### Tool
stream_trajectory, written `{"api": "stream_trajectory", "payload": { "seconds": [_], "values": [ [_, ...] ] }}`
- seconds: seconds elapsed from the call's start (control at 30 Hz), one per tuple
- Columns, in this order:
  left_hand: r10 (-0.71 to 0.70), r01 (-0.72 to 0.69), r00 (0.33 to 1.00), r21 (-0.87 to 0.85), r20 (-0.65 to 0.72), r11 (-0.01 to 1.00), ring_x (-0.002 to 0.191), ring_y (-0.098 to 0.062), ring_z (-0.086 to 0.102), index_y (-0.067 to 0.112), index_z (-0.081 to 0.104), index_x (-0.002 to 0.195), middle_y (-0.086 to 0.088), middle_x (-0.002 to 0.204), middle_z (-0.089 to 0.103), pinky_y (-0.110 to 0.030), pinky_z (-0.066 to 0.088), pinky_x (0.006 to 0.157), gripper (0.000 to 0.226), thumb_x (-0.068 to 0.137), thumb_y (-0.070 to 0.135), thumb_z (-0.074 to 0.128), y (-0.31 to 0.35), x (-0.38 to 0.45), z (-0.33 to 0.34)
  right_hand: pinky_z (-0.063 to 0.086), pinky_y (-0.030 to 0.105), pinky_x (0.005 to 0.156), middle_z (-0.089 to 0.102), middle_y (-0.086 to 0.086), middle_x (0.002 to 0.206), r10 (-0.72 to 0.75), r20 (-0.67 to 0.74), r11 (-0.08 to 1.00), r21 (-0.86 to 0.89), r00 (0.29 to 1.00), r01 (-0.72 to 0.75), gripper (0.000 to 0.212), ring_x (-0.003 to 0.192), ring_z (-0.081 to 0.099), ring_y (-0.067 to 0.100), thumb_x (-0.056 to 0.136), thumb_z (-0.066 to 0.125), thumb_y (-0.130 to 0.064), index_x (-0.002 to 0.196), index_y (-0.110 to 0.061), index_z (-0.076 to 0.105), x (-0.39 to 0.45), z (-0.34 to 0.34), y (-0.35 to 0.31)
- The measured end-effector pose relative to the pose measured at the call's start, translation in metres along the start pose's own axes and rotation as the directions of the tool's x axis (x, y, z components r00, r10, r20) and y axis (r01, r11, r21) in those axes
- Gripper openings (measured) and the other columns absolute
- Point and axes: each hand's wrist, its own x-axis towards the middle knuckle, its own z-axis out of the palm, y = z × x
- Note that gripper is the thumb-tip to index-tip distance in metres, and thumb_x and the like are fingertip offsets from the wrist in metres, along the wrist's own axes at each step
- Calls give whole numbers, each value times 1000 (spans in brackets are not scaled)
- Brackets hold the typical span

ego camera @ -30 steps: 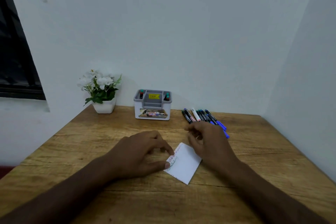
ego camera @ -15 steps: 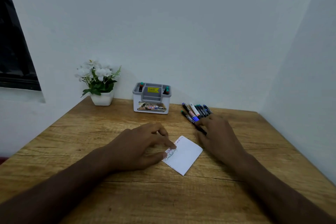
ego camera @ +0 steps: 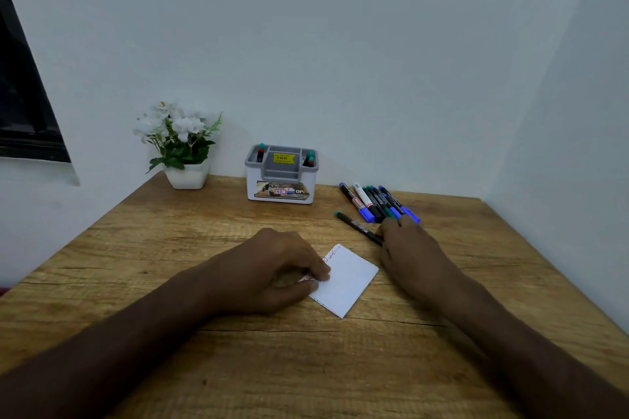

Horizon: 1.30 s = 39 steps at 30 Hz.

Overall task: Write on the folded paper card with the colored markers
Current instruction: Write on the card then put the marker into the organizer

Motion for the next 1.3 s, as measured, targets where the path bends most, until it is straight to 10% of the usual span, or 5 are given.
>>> {"api": "stream_trajectory", "payload": {
  "seconds": [0.27,0.33,0.5,0.97,1.3],
  "values": [
    [-38,41,997,47,-67,998,114,3,59,32,81,111,22,122,71,-20,52,91,31,89,54,75,5,6,10,47,29,74,65,6,111,-36,-186,981,181,982,70,12,91,61,18,105,54,-15,113,-13,62,-6,-8,1],
    [-33,37,997,50,-69,998,116,4,61,32,81,110,22,126,70,-9,47,90,31,88,53,77,5,6,11,45,18,65,71,2,92,34,-302,868,481,953,122,3,72,61,8,100,62,-13,103,-13,61,-13,-13,-3],
    [-189,181,972,-72,-136,981,101,9,66,36,65,125,24,110,71,-15,58,82,57,76,56,87,8,6,9,64,32,73,81,9,88,61,-16,405,914,998,-10,25,77,80,19,93,72,-1,113,-13,63,-30,-11,-28],
    [-250,250,967,308,-38,918,91,-7,62,43,57,127,15,107,70,-35,51,75,29,108,54,38,21,11,5,64,24,82,84,6,96,-53,26,243,970,998,-12,18,92,80,16,86,83,-10,103,-9,81,-41,-10,-39],
    [-249,236,969,327,-1,915,75,-12,58,31,54,114,10,90,64,-39,50,73,31,109,49,30,11,9,4,68,34,82,76,34,105,-156,126,-128,981,980,-146,26,93,81,32,94,66,-22,104,1,58,-38,-4,-42]
  ]
}}
